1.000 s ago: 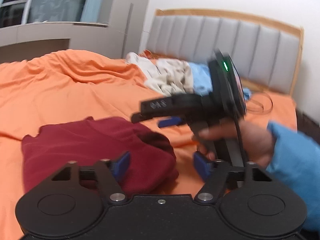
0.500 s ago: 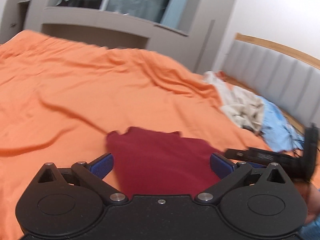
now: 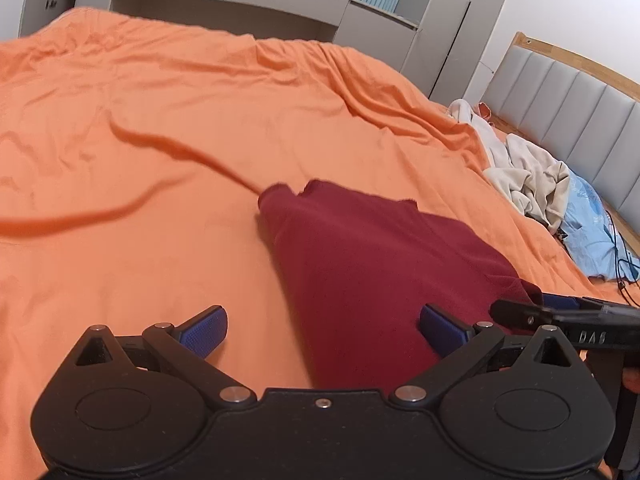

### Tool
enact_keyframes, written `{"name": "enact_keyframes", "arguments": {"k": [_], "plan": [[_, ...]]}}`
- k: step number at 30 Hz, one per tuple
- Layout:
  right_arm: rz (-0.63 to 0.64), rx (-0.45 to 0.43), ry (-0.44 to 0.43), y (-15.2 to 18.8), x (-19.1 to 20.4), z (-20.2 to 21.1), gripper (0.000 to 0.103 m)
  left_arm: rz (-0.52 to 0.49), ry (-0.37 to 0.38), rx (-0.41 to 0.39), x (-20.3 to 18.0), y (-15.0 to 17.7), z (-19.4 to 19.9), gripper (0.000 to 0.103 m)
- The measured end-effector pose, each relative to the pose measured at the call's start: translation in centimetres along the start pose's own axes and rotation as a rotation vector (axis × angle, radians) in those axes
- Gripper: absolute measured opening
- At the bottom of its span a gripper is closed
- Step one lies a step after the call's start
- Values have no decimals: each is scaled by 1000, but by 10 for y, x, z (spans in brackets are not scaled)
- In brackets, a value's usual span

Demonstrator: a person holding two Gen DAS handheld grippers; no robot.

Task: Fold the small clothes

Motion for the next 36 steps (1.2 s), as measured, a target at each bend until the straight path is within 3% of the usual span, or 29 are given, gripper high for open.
{"name": "enact_keyframes", "arguments": {"k": [3, 8, 12, 18, 21, 25, 29, 36], "plan": [[-46, 10, -25, 8, -8, 1, 103, 22, 5, 19, 5, 7, -5, 103], [-100, 27, -75, 12, -21, 6, 103, -29, -5, -7, 0, 16, -5, 103], [-172, -15, -107, 7, -37, 16, 103, -51, -12, -24, -2, 19, -4, 103], [-274, -87, -54, -2, -63, 15, 103, -34, 8, -28, 3, 19, -5, 103], [-266, -117, -5, -17, -74, 4, 103, -30, 15, -33, 4, 21, -5, 103], [-289, -98, 51, -20, -86, -14, 103, -27, 19, -34, 5, 21, -5, 103], [-210, -17, 72, -17, -77, -20, 103, -27, 18, -34, 5, 21, -5, 103], [14, 22, 142, -11, -34, -16, 103, -23, 23, -36, 5, 22, -5, 103]]}}
Point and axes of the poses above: each gripper's, at about its wrist camera, not at the fingertips, and z roughly against the way its jaws point, x to its left, y to its underside, the point moved 1 cm from there along -z, roughly the way its jaws point, and after that the axes turned 8 degrees about z, right-handed, at the moved point
